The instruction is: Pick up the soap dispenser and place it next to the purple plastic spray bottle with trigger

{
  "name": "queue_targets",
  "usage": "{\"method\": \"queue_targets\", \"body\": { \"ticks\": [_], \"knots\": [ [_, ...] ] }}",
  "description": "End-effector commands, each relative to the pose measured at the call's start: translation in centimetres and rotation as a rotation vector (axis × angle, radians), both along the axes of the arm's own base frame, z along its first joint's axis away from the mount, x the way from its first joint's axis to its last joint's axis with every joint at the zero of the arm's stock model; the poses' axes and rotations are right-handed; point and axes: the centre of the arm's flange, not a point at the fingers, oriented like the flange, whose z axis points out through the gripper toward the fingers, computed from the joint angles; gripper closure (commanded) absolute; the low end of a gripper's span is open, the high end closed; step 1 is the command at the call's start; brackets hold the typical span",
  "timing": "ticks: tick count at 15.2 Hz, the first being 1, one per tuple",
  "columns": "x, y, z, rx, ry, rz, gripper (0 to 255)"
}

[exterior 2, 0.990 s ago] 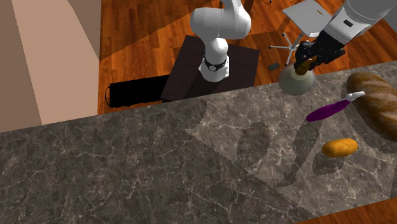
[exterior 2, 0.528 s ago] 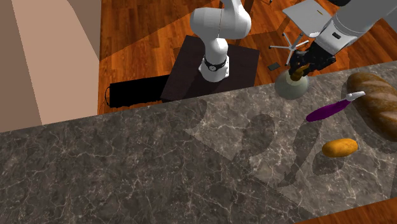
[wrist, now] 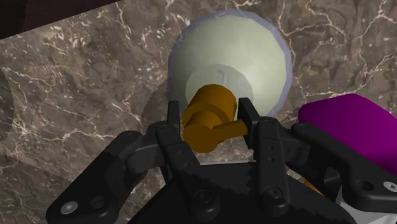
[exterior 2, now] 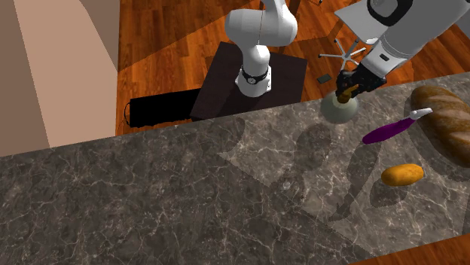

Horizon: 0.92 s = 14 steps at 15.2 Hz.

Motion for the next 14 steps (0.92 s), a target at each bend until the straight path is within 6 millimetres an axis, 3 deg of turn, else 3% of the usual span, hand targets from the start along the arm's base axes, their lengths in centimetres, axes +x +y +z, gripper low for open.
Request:
{"method": "queue_targets", "body": {
  "ticks": [1, 7, 14],
  "knots": [
    [0.0, 0.0, -1.0, 0.001, -0.001, 0.0, 255],
    [0.0, 0.0, -4.0, 0.001, -0.001, 0.0, 255],
    [0.0, 0.0, -4.0, 0.001, -0.001, 0.0, 255]
  ]
}}
